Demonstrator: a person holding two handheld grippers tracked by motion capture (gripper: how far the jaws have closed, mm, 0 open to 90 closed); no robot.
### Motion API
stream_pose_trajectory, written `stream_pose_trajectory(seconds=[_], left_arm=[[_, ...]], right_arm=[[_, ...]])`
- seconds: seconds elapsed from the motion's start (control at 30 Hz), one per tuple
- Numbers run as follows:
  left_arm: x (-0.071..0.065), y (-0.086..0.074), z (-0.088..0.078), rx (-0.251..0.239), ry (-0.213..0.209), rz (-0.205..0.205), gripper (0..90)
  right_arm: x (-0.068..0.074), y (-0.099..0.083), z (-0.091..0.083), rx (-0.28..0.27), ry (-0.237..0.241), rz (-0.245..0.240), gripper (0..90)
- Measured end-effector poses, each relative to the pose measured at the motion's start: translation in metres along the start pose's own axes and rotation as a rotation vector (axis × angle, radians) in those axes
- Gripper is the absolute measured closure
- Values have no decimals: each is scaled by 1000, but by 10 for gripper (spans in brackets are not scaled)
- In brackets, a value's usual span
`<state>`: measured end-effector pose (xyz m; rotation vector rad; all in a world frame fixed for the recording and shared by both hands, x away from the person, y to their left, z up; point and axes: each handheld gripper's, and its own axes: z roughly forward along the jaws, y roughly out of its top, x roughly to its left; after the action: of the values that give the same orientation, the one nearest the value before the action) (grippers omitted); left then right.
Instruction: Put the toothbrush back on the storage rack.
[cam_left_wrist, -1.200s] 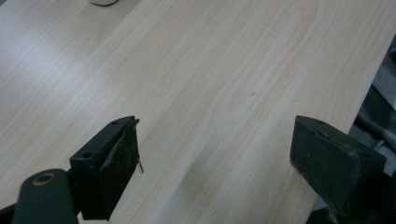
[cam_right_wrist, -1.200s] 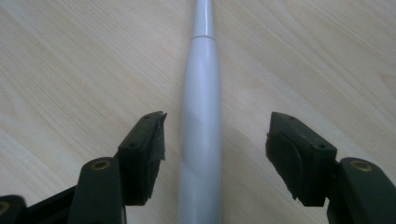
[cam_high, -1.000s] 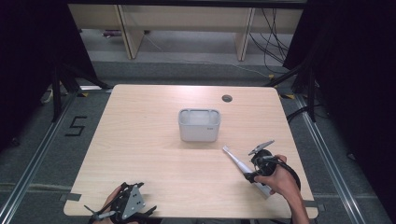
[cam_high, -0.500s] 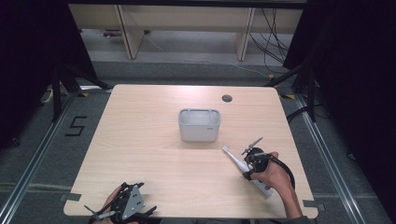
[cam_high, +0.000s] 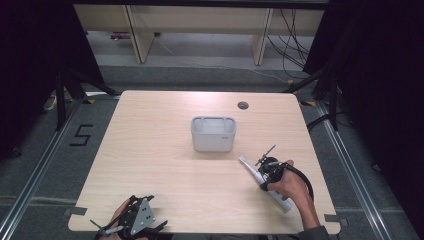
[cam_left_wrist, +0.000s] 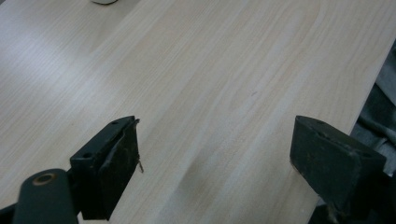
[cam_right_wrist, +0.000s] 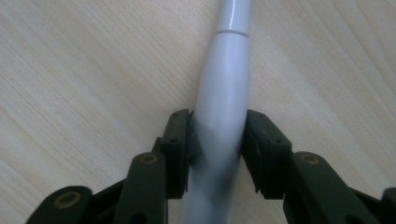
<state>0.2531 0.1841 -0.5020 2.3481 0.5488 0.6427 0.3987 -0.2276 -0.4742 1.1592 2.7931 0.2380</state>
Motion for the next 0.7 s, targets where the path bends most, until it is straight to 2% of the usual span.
stream_pose_trajectory(seconds=[0.03,0.07,0.1,0.2,0.23,0.3,0.33,0.37,0.4,0.47,0.5,0.53,0.57,0.63,0.7], left_arm=[[-1,0,1,-11,27,-3,151],[-1,0,1,-6,17,-3,151],[-1,0,1,-6,18,-3,151],[-1,0,2,-13,25,-9,151],[-1,0,2,-12,20,-8,151],[-1,-1,1,-7,20,-2,151],[-1,-1,1,-6,19,-3,150],[-1,0,1,-7,18,-4,150],[-1,0,1,-8,17,-5,151],[-1,0,0,-4,7,-4,150],[-1,0,1,-10,13,-9,151],[-1,-1,2,-13,27,-11,150],[0,-1,1,-2,19,-2,150],[0,-1,0,-6,20,-5,151],[-1,-1,1,-12,31,-8,150]], right_arm=[[1,1,1,2,-7,8,645],[-1,2,0,7,-8,-28,650],[1,2,0,16,-3,-7,657],[0,4,1,42,-15,-19,664],[1,5,1,60,-15,-12,664],[3,6,1,61,-8,5,664],[0,7,1,75,-17,-35,664],[2,8,1,86,-22,-15,664],[2,9,2,96,-29,-27,664],[3,11,2,105,-23,-22,664],[1,12,3,114,-23,-38,664],[2,14,1,132,-21,-26,665],[2,14,2,130,-25,-36,665],[4,17,1,163,-28,-30,666],[4,17,1,163,-28,-30,667]])
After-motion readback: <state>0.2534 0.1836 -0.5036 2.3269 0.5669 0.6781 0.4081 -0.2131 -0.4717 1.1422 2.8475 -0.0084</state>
